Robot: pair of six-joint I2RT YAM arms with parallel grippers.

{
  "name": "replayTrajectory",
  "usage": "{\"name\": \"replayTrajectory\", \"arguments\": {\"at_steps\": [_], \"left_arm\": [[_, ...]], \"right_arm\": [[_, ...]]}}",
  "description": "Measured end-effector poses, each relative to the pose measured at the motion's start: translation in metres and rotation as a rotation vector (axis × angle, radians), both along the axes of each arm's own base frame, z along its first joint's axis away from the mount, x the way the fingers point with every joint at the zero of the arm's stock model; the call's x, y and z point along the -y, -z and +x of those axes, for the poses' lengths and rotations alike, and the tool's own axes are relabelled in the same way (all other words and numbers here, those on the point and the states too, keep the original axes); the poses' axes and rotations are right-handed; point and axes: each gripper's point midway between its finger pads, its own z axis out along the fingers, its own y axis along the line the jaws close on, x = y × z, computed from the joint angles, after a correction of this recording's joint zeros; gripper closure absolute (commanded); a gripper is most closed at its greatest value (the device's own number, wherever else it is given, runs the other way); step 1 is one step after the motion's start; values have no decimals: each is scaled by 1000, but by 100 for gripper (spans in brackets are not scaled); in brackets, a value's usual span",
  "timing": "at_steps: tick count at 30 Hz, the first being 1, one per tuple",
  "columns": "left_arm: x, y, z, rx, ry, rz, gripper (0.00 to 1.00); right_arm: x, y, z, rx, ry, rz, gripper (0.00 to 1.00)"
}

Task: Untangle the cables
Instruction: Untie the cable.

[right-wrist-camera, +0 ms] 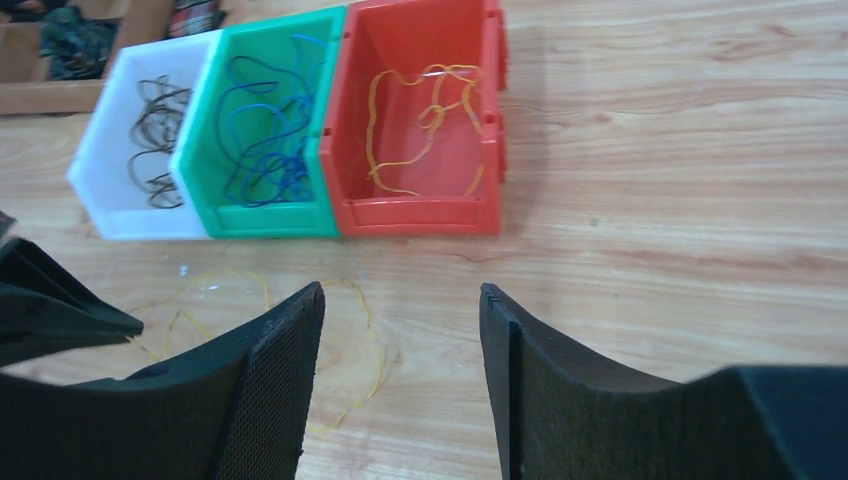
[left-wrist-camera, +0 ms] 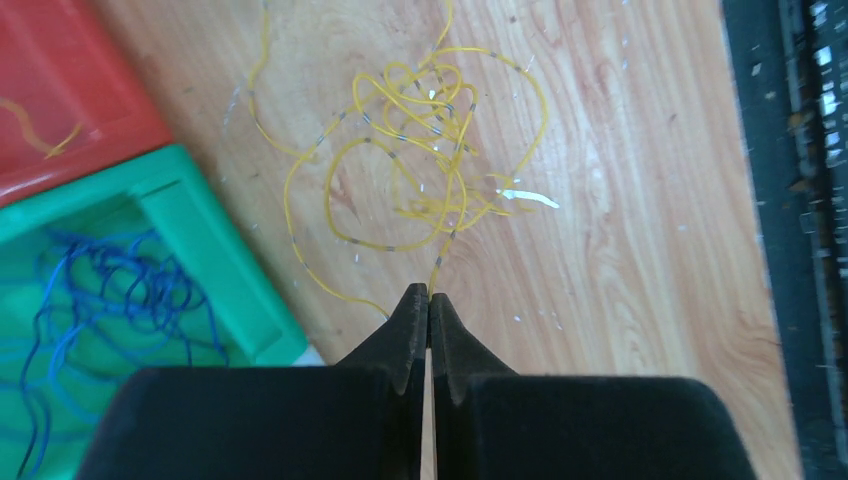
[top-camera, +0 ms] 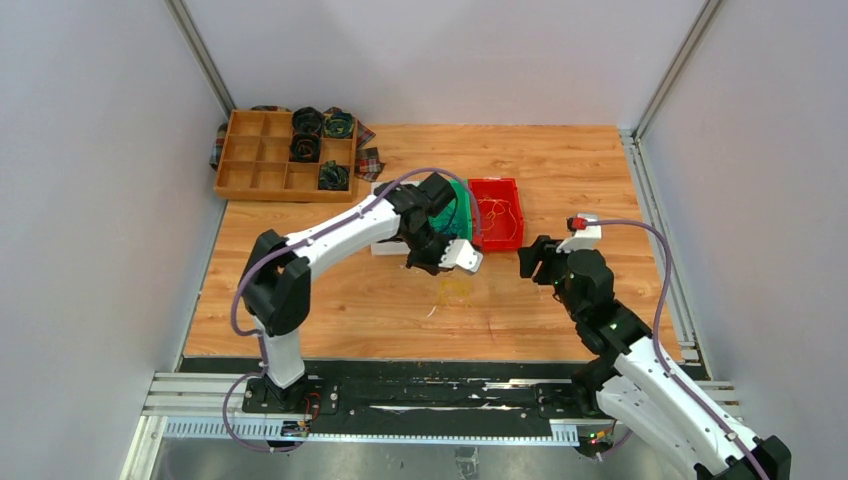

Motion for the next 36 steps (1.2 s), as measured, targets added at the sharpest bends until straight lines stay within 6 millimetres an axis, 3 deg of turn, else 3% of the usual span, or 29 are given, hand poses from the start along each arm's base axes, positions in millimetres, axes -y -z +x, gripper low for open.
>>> {"name": "replayTrajectory", "arguments": {"at_steps": [7,13,20,29,36], "left_arm": [[-4,-66,-18,-41,-136,-67,99],[-2,-94,-36,-156,-257,-101,99],[10,-128,-38,-250,-422,-149,99],[15,-135,-39,-331,-542,-120,99],[12,-137,-52,-401,-542,-97,99]], "right_arm": [[-39,-17,-10,81,-225,86,37],[-71,-56,-28,211,-435,179,37],[-101,-72,-48,252,-615,189,37],[-150,-63,-59,220,-802,65,44],[-160,-48,-46,198,-805,-3,48]]}}
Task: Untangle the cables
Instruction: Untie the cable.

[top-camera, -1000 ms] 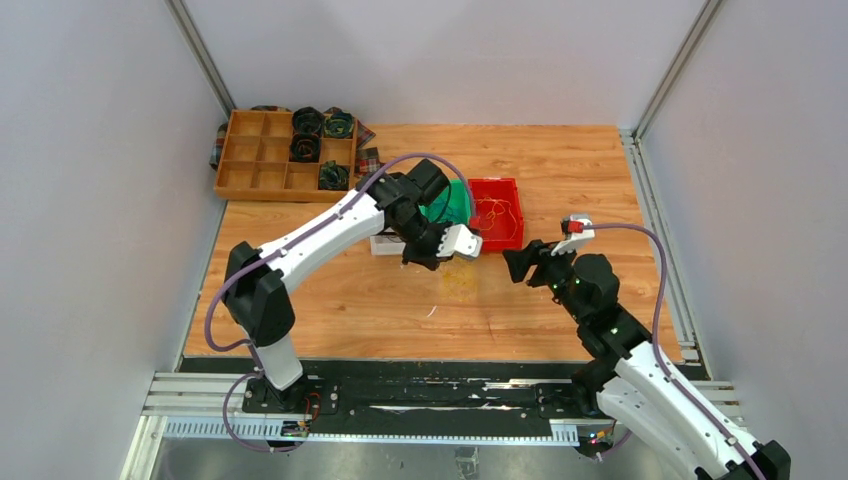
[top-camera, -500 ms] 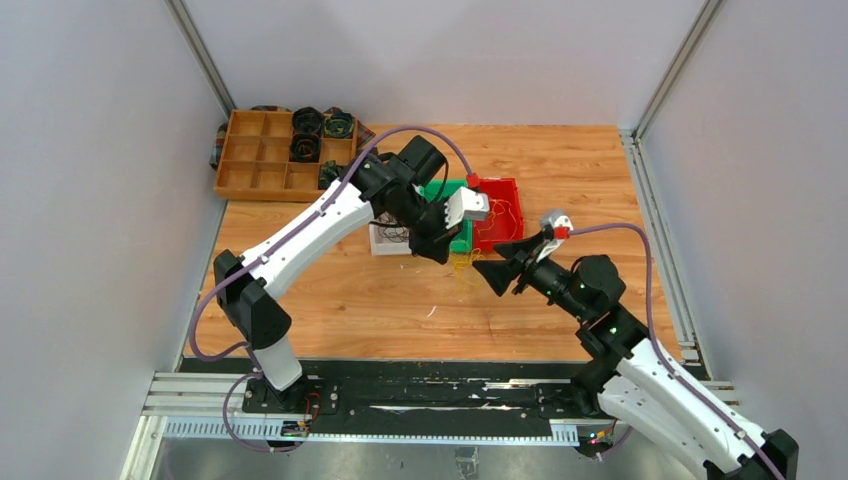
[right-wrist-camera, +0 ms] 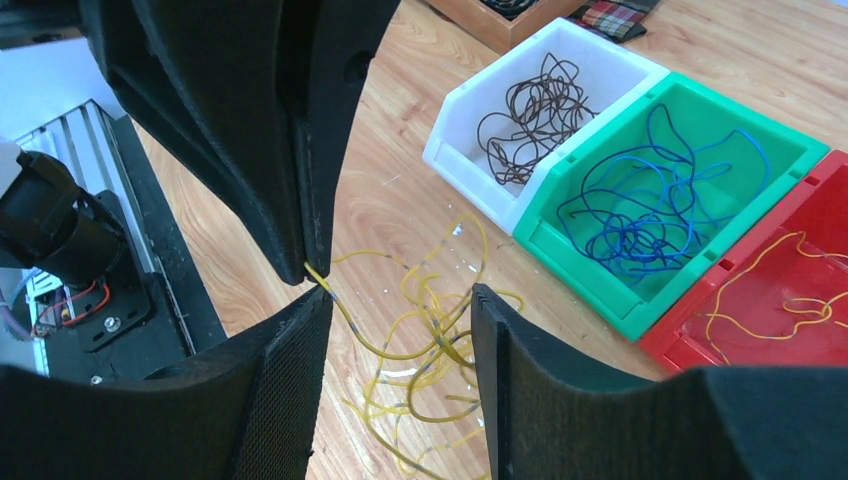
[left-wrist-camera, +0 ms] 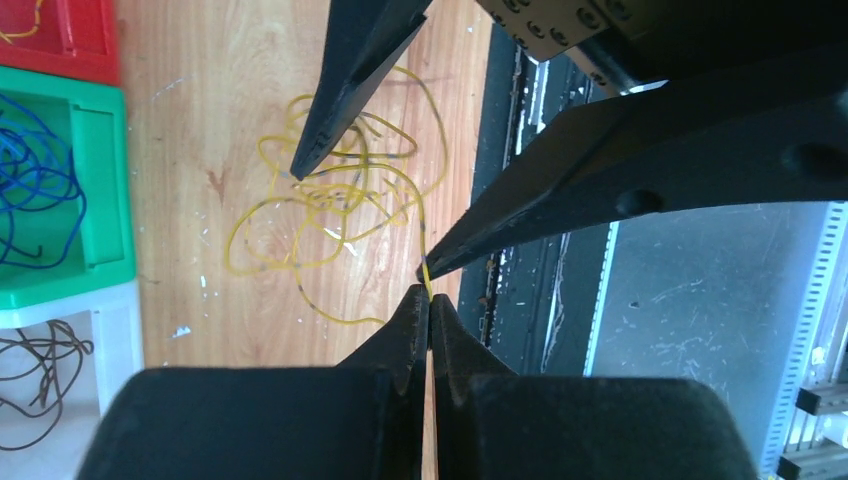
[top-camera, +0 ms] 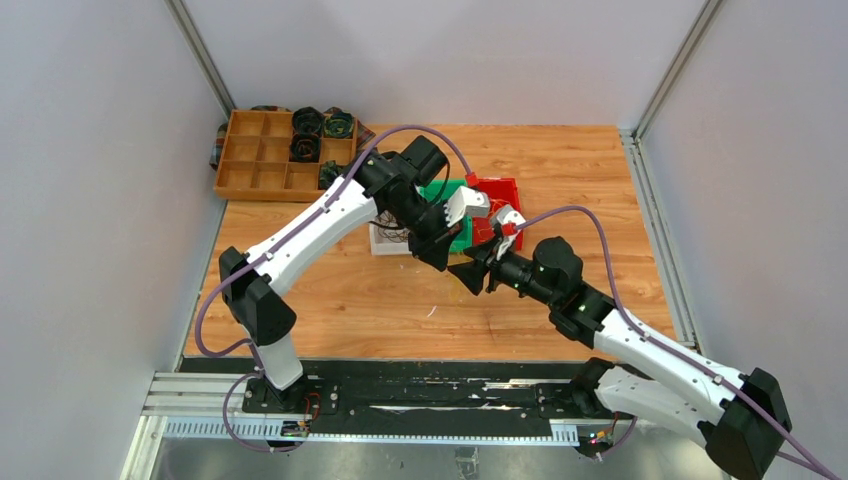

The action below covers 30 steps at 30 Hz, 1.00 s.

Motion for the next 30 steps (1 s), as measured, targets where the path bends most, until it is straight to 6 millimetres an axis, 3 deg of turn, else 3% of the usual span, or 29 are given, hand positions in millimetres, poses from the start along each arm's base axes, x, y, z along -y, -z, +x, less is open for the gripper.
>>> {"name": "replayTrajectory", "arguments": {"at_steps": [8,17,23,30], "left_arm": [[-4,-2,-3,-29,-4,3,99],[-1,-22,-5,-47,-18,-46,99],[3,-34,-10,-72,-13,-84,99],[0,-42,-8,-58,-31,-83,99]], "right_arm": [[-8,8,-1,11,-27,-30,50],[-4,2,8,40,22,-23,49],[3,1,16,53,86,-20,61],[16,20,20,19,164,-26,70]]}}
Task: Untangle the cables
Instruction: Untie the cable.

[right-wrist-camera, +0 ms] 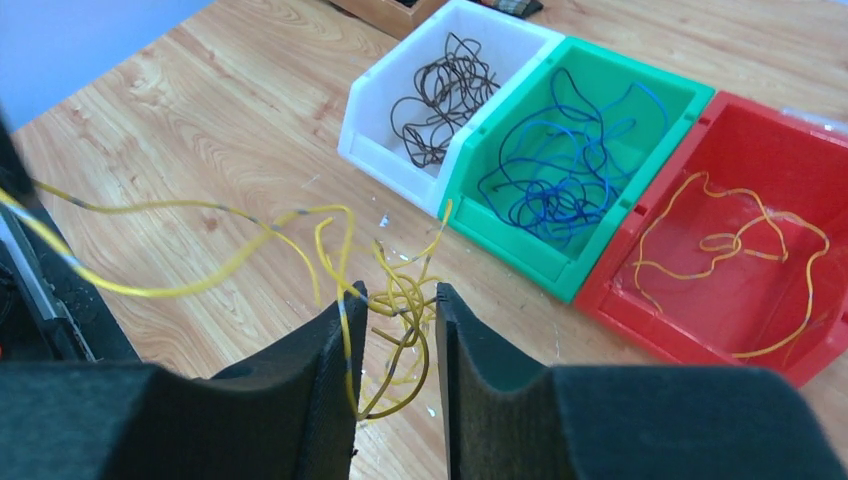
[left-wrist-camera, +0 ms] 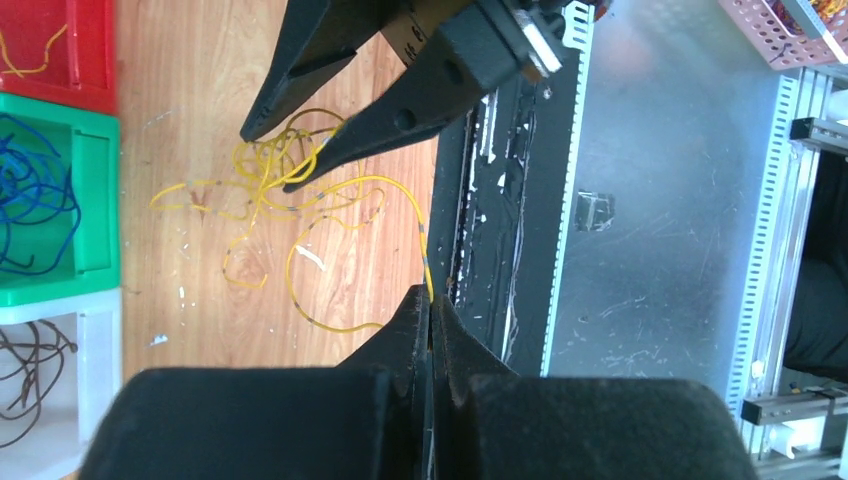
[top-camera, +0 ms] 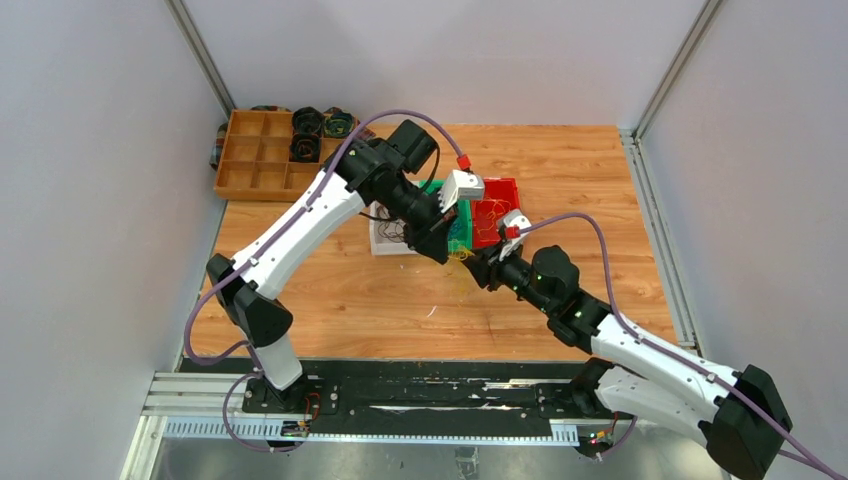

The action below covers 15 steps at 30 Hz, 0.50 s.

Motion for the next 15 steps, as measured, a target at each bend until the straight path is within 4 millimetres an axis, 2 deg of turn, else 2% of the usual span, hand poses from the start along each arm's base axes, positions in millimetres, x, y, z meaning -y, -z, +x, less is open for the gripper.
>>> {"name": "replayTrajectory", "arguments": {"at_steps": [8,15], "left_arm": [[-13,-23,4,114,-44,-4,99],[-27,-59,20,299,-114,-20,100]], "right_arm": [[16,34,-4,-65,64,-12,73],[31,60,-9,-117,123,-16,77]]}}
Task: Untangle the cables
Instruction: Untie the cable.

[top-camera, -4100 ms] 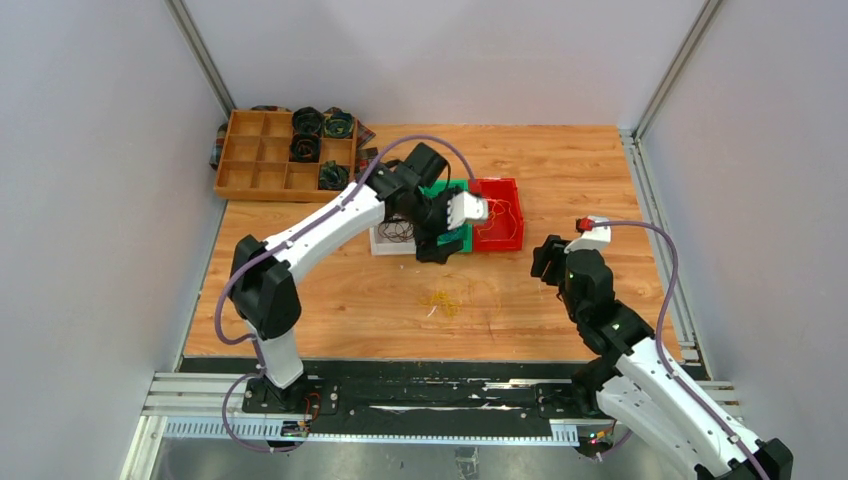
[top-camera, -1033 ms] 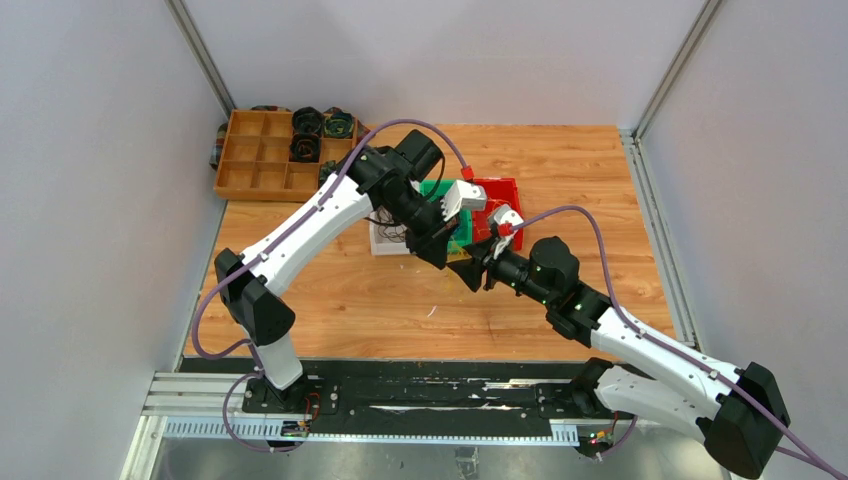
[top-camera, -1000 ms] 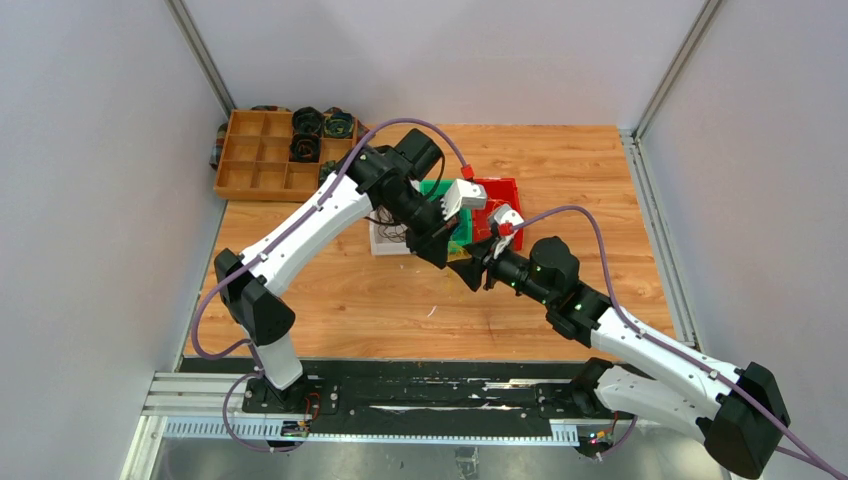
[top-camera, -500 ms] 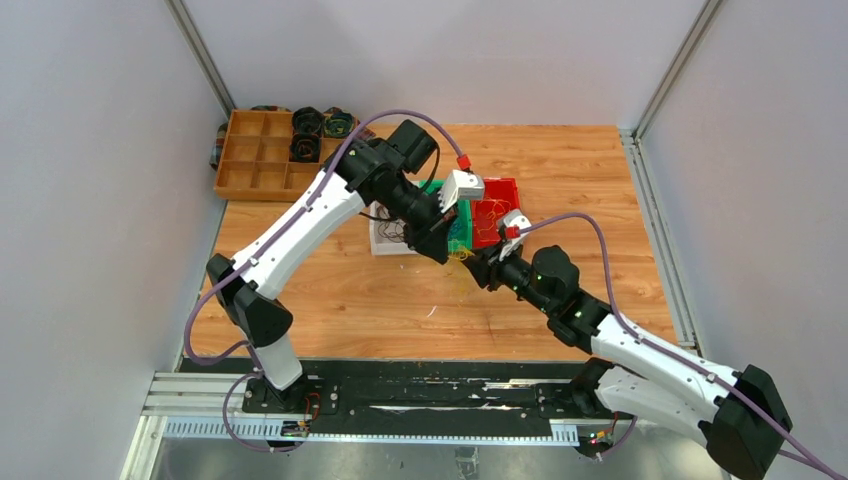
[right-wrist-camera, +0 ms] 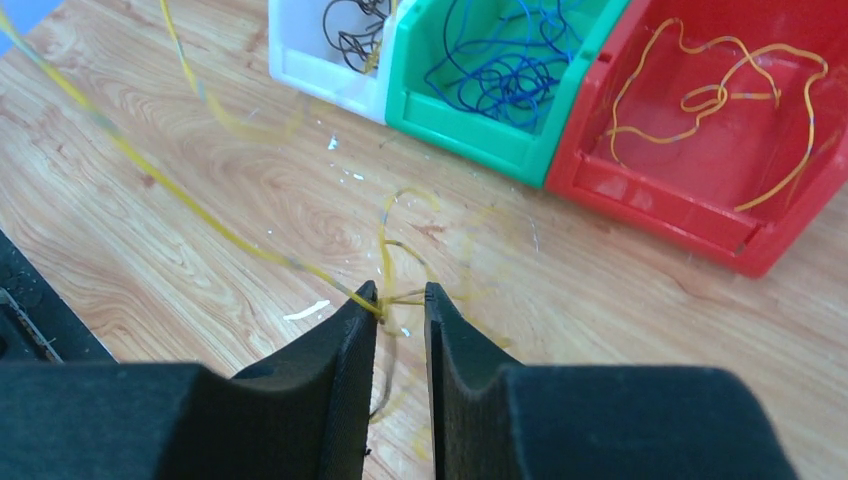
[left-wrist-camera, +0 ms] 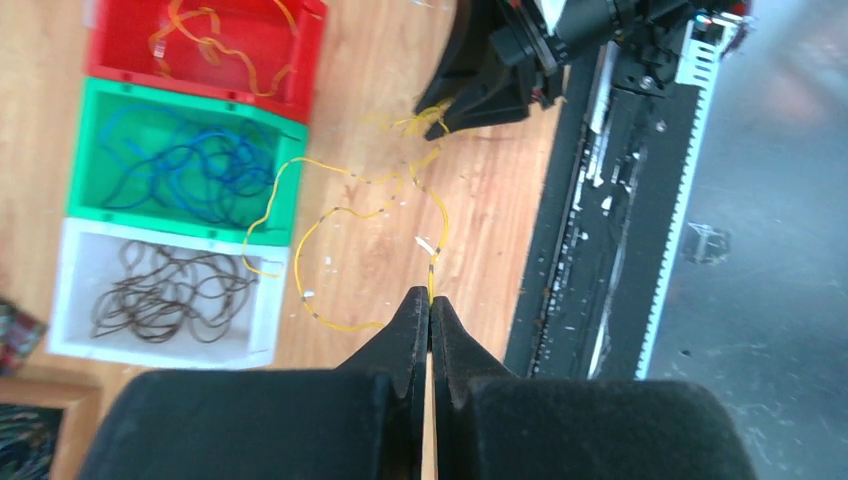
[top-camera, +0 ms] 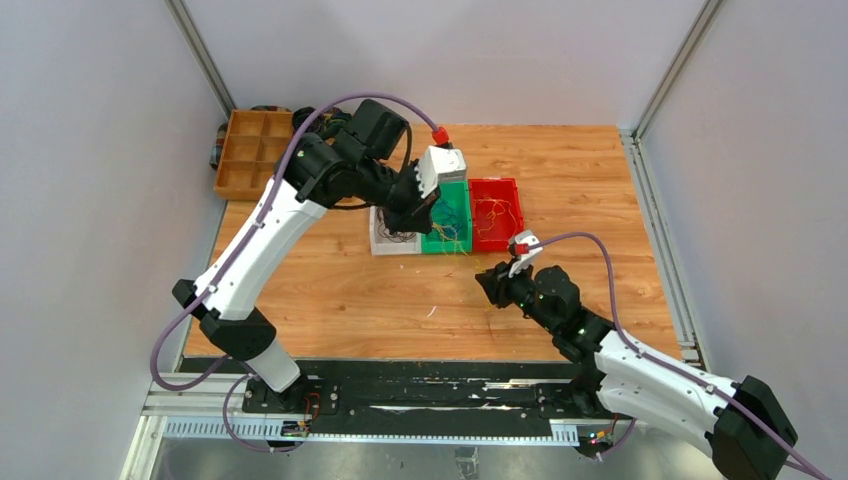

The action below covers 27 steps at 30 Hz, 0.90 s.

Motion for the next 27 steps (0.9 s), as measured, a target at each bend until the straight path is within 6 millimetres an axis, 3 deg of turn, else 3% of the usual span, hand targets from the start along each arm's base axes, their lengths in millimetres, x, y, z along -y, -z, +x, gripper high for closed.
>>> {"name": "replayTrajectory", "arguments": {"at_steps": [11,14,18,21,27], "left_arm": [[-15,-66,8,223,-57,-92,100],[-18,-78,5,245,-61,-123,100],[-21,-82,0,252,-60,-133,100],[-25,-76,-3,243,-57,-118,100],[-28,-55,-6,226,-42,-58,100]], "right_arm": [[9,23,-9,-76,40,26,70],[9,24,-9,-85,42,30,59],[11,18,-14,-89,34,46,35],[8,-6,-18,-54,5,92,30],[-9,-118,-20,129,-96,207,28]]}}
